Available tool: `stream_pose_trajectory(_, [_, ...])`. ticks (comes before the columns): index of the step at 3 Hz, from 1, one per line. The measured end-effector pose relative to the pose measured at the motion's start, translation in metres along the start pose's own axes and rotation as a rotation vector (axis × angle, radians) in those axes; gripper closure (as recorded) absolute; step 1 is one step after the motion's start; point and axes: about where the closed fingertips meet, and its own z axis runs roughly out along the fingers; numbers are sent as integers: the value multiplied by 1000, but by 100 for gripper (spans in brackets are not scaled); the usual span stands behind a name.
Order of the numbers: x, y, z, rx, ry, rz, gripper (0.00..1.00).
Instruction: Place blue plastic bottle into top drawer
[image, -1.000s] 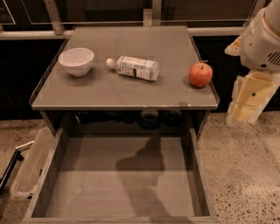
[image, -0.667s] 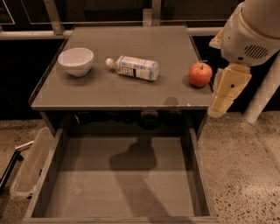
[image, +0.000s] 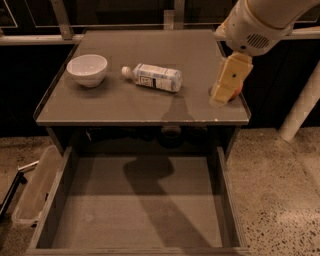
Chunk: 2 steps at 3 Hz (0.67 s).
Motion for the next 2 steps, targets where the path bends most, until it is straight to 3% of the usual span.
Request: stream_pose_trajectory(2, [-49, -56, 32, -11, -165, 14, 0])
